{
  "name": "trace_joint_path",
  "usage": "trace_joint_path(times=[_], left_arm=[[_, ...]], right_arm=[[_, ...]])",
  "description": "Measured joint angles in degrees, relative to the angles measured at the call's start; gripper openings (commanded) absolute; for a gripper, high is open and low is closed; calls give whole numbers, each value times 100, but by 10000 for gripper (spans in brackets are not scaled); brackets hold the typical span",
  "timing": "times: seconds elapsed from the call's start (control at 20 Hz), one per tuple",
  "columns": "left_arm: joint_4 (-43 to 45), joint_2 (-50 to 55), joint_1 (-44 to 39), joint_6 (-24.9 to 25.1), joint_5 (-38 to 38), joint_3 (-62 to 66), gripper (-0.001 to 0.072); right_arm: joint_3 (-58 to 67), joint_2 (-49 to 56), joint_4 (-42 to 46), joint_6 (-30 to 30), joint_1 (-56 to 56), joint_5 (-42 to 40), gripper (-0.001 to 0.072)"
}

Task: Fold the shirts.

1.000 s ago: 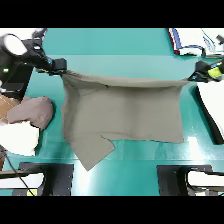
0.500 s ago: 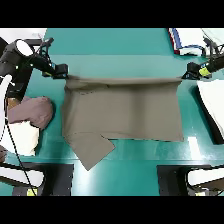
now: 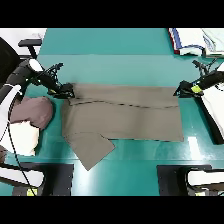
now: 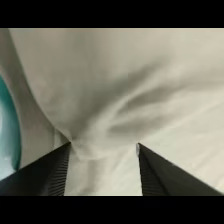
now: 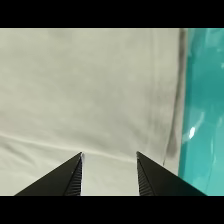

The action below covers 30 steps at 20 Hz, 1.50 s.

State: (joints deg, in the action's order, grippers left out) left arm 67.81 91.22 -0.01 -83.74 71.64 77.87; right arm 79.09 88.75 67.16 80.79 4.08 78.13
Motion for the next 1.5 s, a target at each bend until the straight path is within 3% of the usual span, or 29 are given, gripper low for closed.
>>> trace_joint_path(times=[0.2, 0.7, 1.05, 1.4, 1.45, 1.5], left_arm=[[260, -918, 4, -197, 129, -634, 482], [35, -4332, 2, -1043, 289, -4605, 482], [-686, -4822, 0, -1196, -269, -5729, 482], [-1298, -4874, 2, -1108, -828, -6063, 479], [-1349, -4874, 2, -1093, -872, -6078, 295], [-1340, -4870, -2, -1069, -946, -6094, 62]], right_arm=[[-131, -719, -98, -7, 223, 120, 390], [-173, -1792, -155, -31, 140, 138, 389], [-173, -1779, -160, -31, -101, 111, 389], [-173, -1779, -164, -31, -133, 142, 389], [-173, -1784, -164, -31, -136, 170, 389], [-173, -1784, -162, -31, -136, 192, 389]])
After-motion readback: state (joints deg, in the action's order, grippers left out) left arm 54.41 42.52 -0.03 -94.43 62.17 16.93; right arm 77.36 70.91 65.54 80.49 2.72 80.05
